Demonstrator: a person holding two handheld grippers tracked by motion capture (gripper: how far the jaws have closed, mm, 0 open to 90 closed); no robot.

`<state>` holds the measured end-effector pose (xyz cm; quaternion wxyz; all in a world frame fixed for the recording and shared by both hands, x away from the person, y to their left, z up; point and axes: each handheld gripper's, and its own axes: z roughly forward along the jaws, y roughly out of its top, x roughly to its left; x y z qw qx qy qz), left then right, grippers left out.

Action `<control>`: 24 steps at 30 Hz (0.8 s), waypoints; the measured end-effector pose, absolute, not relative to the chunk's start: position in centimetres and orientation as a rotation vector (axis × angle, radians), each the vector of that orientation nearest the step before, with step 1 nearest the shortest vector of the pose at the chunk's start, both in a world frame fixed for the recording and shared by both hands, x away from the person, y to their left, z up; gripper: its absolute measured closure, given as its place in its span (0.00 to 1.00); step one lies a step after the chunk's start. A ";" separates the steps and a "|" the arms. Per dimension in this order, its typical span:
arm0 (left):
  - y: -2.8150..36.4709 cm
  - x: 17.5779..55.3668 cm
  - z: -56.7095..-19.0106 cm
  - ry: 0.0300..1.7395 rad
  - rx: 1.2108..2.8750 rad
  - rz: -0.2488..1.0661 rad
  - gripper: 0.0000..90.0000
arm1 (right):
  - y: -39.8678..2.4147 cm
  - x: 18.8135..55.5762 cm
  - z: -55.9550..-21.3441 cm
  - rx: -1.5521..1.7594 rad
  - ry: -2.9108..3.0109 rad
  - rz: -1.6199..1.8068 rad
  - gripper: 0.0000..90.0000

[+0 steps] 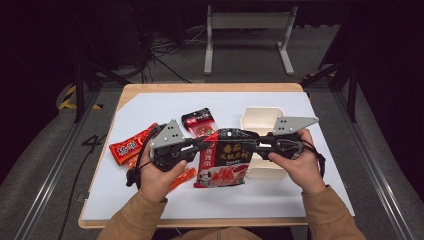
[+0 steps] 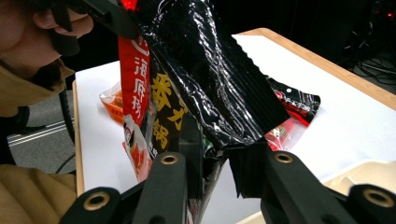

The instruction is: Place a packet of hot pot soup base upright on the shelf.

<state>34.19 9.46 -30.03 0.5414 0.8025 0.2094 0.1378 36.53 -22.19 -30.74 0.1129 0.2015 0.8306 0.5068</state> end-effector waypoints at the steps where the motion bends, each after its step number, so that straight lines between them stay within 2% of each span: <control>1: 9.5 34.2 -30.0 0.502 1.900 0.320 0.93 | -22.2 36.5 -30.7 0.597 2.431 1.490 0.85; 13: 10.4 34.5 -29.9 0.508 1.900 0.297 0.88 | -21.7 36.2 -29.3 0.632 2.397 1.488 0.88; 23: 11.7 34.4 -29.6 0.539 1.902 0.293 0.69 | -21.4 36.3 -27.8 0.629 2.417 1.475 0.88; 24: 11.9 34.4 -29.5 0.545 1.897 0.293 0.64 | -21.5 36.3 -27.5 0.636 2.413 1.465 0.88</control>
